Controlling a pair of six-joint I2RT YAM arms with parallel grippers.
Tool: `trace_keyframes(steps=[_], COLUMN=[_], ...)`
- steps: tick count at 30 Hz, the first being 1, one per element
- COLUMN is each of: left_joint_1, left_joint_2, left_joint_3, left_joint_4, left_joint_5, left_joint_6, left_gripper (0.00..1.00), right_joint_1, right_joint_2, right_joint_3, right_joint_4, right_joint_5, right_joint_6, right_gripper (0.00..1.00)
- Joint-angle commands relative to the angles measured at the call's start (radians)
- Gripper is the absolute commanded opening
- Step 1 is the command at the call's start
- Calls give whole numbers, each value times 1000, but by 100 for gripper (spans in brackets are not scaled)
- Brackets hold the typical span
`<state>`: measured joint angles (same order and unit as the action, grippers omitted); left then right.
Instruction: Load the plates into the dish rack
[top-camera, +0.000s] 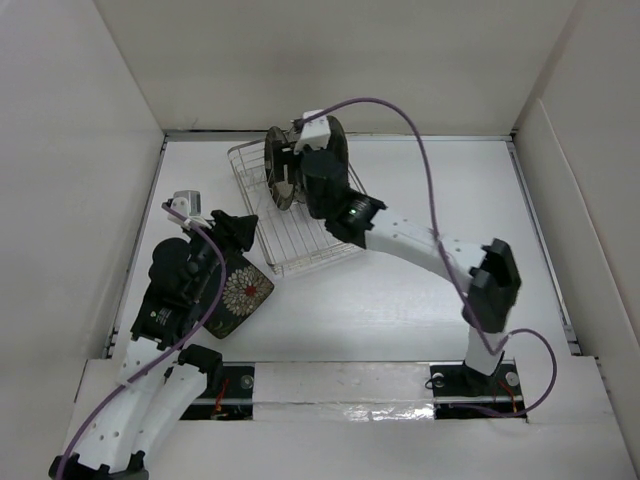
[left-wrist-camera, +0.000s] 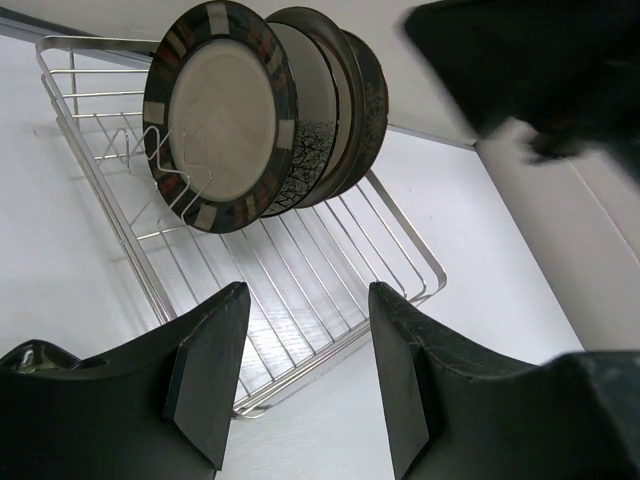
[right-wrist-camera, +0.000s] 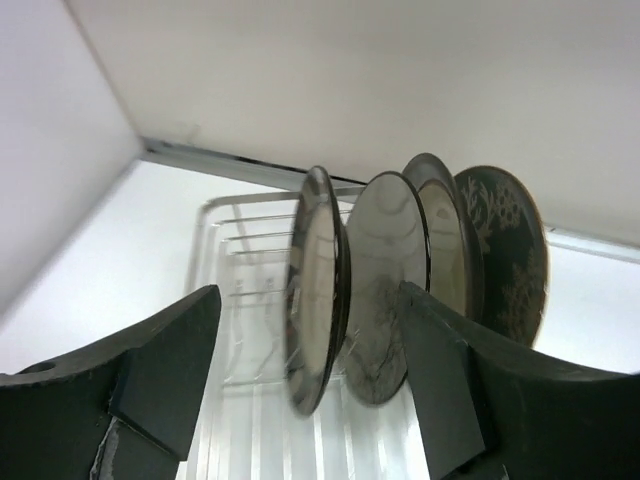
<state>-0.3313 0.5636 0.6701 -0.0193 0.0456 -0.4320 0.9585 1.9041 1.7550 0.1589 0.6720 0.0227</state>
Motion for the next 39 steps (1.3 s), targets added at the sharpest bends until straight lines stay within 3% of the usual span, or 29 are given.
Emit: trace_keyframes(steps=[1,2,3,6,7,12,15,16,19,26,31,39], left_joint_1=[6,6,6,6,6,6,6,6,6,-15,-60,-153], left_joint_2=[-25,-28,-31,-37,-37,-71,-96,-99,-102,-119,-131,-162], left_joint_3=[42,40,37,39,40,49,45,36,28,39,49,63], left_joint_4=[62,70,73,79,79,70,71,74,79,74,65,30], left_joint_5=[-10,-3,2,23,26,33,39,43,72,65,48,-24], left_joint_6=[-14,-16,-17,-22,-24,-21,-24,-25,-27,-21,-17,10], left_gripper=[47,47,47,47,47,48,48,48,48,48,48,48], right_joint_1=[77,92,112,198,239,353,420,434,434,398,375,335], right_joint_2=[-219,-312,-359,-468,-476,-401,-308,-239,-130,22,140,256], right_joint_3=[-128,-267,-348,-628,-681,-879,-858,-817,-755,-639,-520,-457], right_joint_4=[19,33,57,108,120,238,269,263,244,162,16,-47], right_joint_5=[-55,-72,-83,-104,-112,-146,-146,-132,-137,-121,-104,-124], right_joint_6=[207,332,395,670,737,1103,1218,1237,1321,1531,1623,1757], right_gripper=[77,75,63,2,0,0,33,52,66,66,60,52])
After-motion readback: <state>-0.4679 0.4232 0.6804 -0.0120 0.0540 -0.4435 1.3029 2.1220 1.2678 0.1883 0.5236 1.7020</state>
